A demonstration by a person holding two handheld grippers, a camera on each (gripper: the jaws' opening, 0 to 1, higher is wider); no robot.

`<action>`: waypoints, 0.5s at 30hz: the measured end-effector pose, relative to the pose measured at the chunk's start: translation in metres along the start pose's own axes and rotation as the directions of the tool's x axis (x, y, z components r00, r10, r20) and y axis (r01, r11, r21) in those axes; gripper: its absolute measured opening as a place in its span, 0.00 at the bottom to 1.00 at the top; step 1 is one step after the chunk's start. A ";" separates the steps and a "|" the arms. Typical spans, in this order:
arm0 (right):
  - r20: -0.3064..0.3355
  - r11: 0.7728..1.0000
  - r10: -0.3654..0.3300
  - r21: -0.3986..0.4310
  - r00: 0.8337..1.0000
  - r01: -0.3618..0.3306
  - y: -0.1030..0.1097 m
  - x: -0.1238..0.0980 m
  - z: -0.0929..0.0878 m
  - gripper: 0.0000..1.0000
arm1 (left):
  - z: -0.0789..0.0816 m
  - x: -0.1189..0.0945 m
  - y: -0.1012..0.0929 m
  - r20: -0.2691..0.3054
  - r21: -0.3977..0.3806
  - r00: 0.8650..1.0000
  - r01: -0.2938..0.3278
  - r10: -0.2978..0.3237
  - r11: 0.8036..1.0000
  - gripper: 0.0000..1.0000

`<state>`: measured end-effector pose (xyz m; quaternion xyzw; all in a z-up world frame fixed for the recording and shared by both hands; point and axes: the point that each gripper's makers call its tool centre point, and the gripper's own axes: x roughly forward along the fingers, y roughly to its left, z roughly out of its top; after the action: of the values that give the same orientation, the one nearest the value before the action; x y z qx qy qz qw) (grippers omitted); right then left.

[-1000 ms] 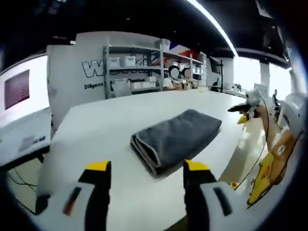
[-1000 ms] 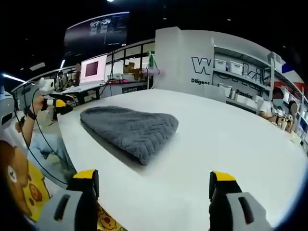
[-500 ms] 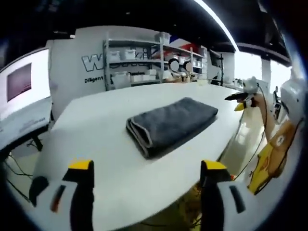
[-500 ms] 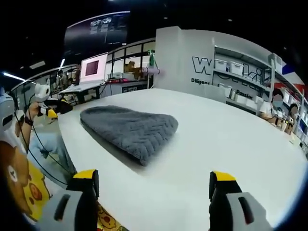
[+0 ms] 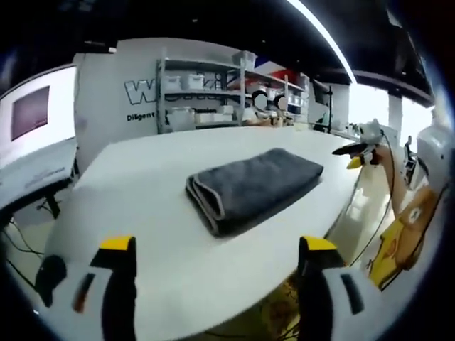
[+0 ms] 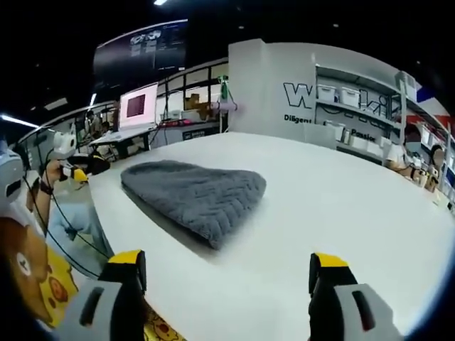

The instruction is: Fold the towel on the table until its edges align and the towel forms a compact rectangular stack.

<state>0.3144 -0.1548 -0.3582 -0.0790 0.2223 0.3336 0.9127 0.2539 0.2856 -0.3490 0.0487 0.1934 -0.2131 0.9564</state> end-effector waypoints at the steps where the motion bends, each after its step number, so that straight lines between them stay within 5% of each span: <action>1: 0.002 1.000 0.010 0.006 1.000 -0.010 0.001 0.001 0.001 0.99 | 0.000 0.001 0.000 0.002 0.000 1.000 0.001 -0.001 1.000 0.99; 8: 0.037 0.981 0.171 0.087 0.985 -0.173 0.019 0.019 0.013 0.98 | 0.001 0.008 -0.002 0.009 -0.008 1.000 0.015 -0.015 1.000 0.99; 15: 0.038 0.924 0.330 0.190 0.943 -0.331 0.022 0.047 0.033 0.94 | 0.001 0.014 -0.004 0.022 -0.021 0.999 0.035 -0.035 0.999 0.99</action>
<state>0.3441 -0.1010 -0.3501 0.0497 0.2615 0.4595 0.8473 0.2642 0.2765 -0.3531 0.0329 0.1862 -0.2283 0.9551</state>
